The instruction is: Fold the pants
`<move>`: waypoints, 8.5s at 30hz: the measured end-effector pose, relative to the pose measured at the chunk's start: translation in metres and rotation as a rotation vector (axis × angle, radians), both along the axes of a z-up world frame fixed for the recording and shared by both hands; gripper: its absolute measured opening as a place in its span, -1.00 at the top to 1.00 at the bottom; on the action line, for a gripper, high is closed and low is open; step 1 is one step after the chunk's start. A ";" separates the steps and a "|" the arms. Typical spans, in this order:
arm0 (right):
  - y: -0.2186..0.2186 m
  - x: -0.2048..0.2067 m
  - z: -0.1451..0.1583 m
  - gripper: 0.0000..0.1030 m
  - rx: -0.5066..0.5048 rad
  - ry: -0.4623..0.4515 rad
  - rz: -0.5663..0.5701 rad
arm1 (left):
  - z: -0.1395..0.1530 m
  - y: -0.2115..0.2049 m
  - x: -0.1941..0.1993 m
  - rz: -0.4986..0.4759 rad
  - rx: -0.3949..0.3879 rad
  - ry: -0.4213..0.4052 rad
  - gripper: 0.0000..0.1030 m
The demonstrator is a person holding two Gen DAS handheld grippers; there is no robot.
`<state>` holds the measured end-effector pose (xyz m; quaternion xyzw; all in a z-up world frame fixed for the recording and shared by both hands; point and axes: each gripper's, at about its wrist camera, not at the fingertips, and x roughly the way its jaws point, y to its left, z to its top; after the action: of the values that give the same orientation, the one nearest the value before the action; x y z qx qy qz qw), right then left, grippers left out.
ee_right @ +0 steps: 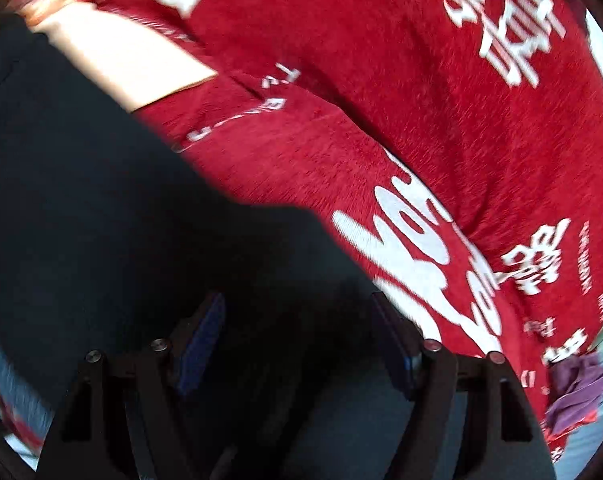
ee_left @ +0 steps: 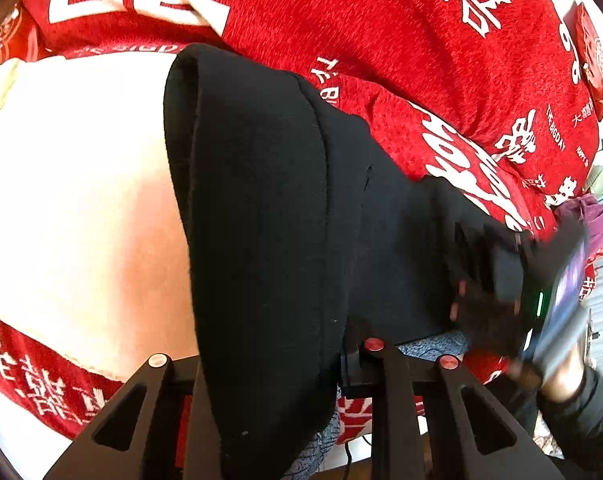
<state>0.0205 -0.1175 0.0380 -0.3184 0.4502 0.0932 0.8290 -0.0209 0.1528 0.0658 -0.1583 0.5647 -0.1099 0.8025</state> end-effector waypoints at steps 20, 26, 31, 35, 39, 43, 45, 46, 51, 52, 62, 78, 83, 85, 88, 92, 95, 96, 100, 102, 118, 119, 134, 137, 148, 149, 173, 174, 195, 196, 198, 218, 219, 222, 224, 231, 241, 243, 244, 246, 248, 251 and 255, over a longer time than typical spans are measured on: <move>-0.091 -0.109 0.064 -0.71 0.052 -0.030 0.495 | -0.009 -0.006 0.002 0.012 0.040 0.027 0.50; -0.100 -0.088 0.015 -0.54 0.033 0.114 0.493 | -0.012 -0.003 0.003 0.017 0.031 0.039 0.50; -0.098 -0.019 0.028 -0.14 0.391 0.214 0.317 | -0.015 -0.005 0.007 0.024 0.037 0.055 0.50; -0.089 -0.009 0.030 -0.08 0.427 0.242 0.293 | -0.017 -0.006 0.006 0.029 0.023 0.050 0.50; -0.123 -0.019 0.055 -0.20 0.634 0.243 0.193 | -0.017 -0.010 0.008 0.022 0.037 0.047 0.50; -0.176 -0.022 0.053 -0.20 0.835 0.208 -0.056 | -0.012 -0.017 0.009 0.029 0.061 0.047 0.52; -0.169 -0.020 0.031 -0.19 0.712 0.231 -0.131 | -0.005 -0.023 0.008 0.032 0.079 0.043 0.53; -0.157 -0.018 0.023 -0.19 0.648 0.240 -0.112 | -0.001 -0.025 0.008 0.033 0.086 0.038 0.53; -0.096 -0.026 0.021 -0.06 0.441 0.136 0.045 | 0.041 -0.048 0.000 -0.006 0.109 -0.031 0.54; -0.095 -0.020 0.021 -0.06 0.472 0.158 0.040 | 0.049 -0.054 0.000 -0.017 0.117 -0.043 0.54; -0.139 -0.025 0.051 -0.16 0.704 0.113 0.009 | 0.109 -0.147 0.001 -0.144 0.213 -0.116 0.58; -0.317 -0.082 0.044 -0.32 0.760 0.026 -0.341 | 0.110 -0.404 0.024 -0.444 0.331 -0.104 0.60; -0.342 -0.091 0.035 -0.32 0.779 0.015 -0.401 | 0.044 -0.460 0.039 -0.477 0.394 0.005 0.60; -0.349 -0.094 0.030 -0.32 0.784 0.019 -0.419 | 0.014 -0.470 0.036 -0.493 0.431 0.035 0.59; -0.359 -0.098 0.024 -0.32 0.784 0.028 -0.445 | 0.001 -0.475 0.032 -0.498 0.444 0.016 0.32; -0.368 -0.102 0.016 -0.33 0.799 0.040 -0.466 | 0.007 -0.479 0.027 -0.510 0.398 0.025 0.03; -0.374 -0.101 0.011 -0.33 0.829 0.059 -0.483 | 0.024 -0.478 0.023 -0.518 0.339 0.033 0.03; -0.375 -0.101 0.011 -0.33 0.844 0.062 -0.488 | 0.033 -0.474 0.020 -0.533 0.291 0.033 0.03; -0.379 -0.102 0.019 -0.46 0.927 0.053 -0.483 | 0.075 -0.455 0.003 -0.541 0.144 -0.023 -0.54; -0.381 -0.103 0.024 -0.54 0.958 0.043 -0.479 | 0.092 -0.442 -0.002 -0.528 0.122 -0.093 -0.57; -0.320 -0.067 0.030 0.03 1.154 0.148 -0.294 | 0.008 -0.307 0.018 -0.203 0.178 -0.021 -0.57; -0.308 -0.065 0.035 0.42 1.098 0.128 -0.261 | 0.009 -0.308 0.019 -0.204 0.182 -0.020 -0.57; -0.343 -0.063 0.015 0.33 1.136 0.172 -0.471 | -0.006 -0.302 0.024 -0.184 0.169 -0.008 -0.65; -0.346 -0.062 0.040 0.08 0.975 0.083 -0.509 | 0.002 -0.300 0.021 -0.180 0.159 -0.026 -0.65; -0.264 0.000 0.103 -0.60 0.702 -0.068 -0.136 | -0.006 -0.308 0.021 -0.176 0.212 -0.048 -0.75; -0.259 0.012 0.095 -0.60 0.690 -0.035 -0.142 | -0.007 -0.308 0.022 -0.175 0.211 -0.046 -0.75; -0.260 -0.057 0.079 -0.69 0.645 0.031 -0.227 | 0.031 -0.302 0.061 -0.160 0.253 -0.148 -0.84; -0.257 -0.071 0.075 -0.69 0.646 0.029 -0.218 | 0.027 -0.298 0.076 -0.144 0.231 -0.115 -0.84; -0.245 -0.107 0.045 -0.90 0.653 0.068 -0.209 | -0.027 -0.251 0.149 0.027 0.255 0.113 -0.97; -0.247 -0.105 0.035 -0.90 0.655 0.097 -0.233 | -0.024 -0.251 0.149 0.022 0.256 0.105 -0.97; -0.250 -0.106 0.030 -0.91 0.675 0.101 -0.246 | -0.015 -0.247 0.143 0.017 0.242 0.087 -0.97; -0.248 -0.121 0.057 -0.92 0.694 0.035 -0.237 | -0.001 -0.235 -0.007 -0.044 0.252 -0.042 -1.00; -0.249 -0.126 0.062 -0.92 0.701 0.014 -0.219 | -0.013 -0.237 -0.006 -0.048 0.303 -0.007 -1.00; -0.250 -0.133 0.069 -0.92 0.778 -0.015 -0.142 | -0.040 -0.236 -0.003 -0.037 0.251 0.070 -1.00; -0.252 -0.123 0.058 -0.92 0.815 0.027 -0.143 | -0.046 -0.236 -0.003 -0.034 0.238 0.083 -1.00; -0.296 -0.110 0.048 -0.92 0.938 0.084 -0.300 | -0.001 -0.223 -0.007 -0.052 0.141 -0.032 -1.00; -0.350 -0.066 0.029 -0.93 0.943 0.178 -0.354 | -0.030 -0.240 0.050 -0.204 -0.115 0.060 -1.00; -0.350 -0.050 0.015 -0.93 0.967 0.229 -0.343 | -0.035 -0.244 0.053 -0.230 -0.117 0.063 -1.00; -0.350 -0.041 0.007 -0.93 0.974 0.257 -0.343 | -0.039 -0.245 0.056 -0.240 -0.117 0.068 -1.00; -0.350 -0.033 -0.004 -0.93 1.007 0.296 -0.336 | -0.046 -0.247 0.061 -0.255 -0.137 0.083 -1.00; -0.348 -0.027 -0.008 -0.93 1.041 0.301 -0.308 | -0.053 -0.248 0.063 -0.267 -0.174 0.088 -1.00; -0.338 -0.020 -0.010 -0.93 1.075 0.338 -0.241 | -0.054 -0.246 0.066 -0.274 -0.201 0.057 -1.00; -0.320 -0.014 -0.013 -0.99 1.055 0.335 -0.181 | -0.055 -0.254 0.073 -0.306 -0.194 0.010 -1.00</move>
<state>0.0070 -0.4375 0.0248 0.1985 0.4937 0.2836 0.7978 0.0523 -0.1009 0.0112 -0.1478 0.5727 -0.2840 0.7546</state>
